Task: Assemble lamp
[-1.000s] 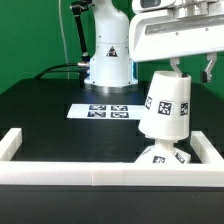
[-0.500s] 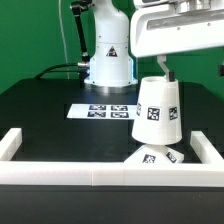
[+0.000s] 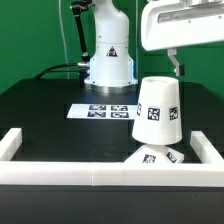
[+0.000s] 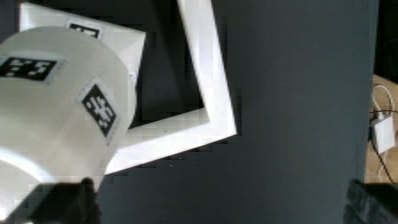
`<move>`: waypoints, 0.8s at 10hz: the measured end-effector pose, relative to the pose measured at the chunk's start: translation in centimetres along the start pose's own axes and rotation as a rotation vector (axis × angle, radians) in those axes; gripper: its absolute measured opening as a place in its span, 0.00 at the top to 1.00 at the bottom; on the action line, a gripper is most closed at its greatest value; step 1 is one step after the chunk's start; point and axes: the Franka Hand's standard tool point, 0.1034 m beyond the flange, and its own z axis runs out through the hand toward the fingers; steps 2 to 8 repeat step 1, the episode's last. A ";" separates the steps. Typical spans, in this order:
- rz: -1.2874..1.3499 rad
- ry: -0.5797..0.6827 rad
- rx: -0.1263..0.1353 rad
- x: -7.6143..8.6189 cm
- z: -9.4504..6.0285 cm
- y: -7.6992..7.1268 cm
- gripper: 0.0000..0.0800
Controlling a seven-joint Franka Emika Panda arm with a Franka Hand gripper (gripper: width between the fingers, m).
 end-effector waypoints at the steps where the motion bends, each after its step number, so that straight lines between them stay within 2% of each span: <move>1: 0.000 0.000 0.000 0.0 0.0 0.0 0.13; 8: 0.000 0.000 0.000 0.0 0.0 0.0 0.13</move>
Offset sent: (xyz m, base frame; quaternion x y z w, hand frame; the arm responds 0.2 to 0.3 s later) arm 0.0000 0.0000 0.0000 0.0000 0.0000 0.0000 1.0000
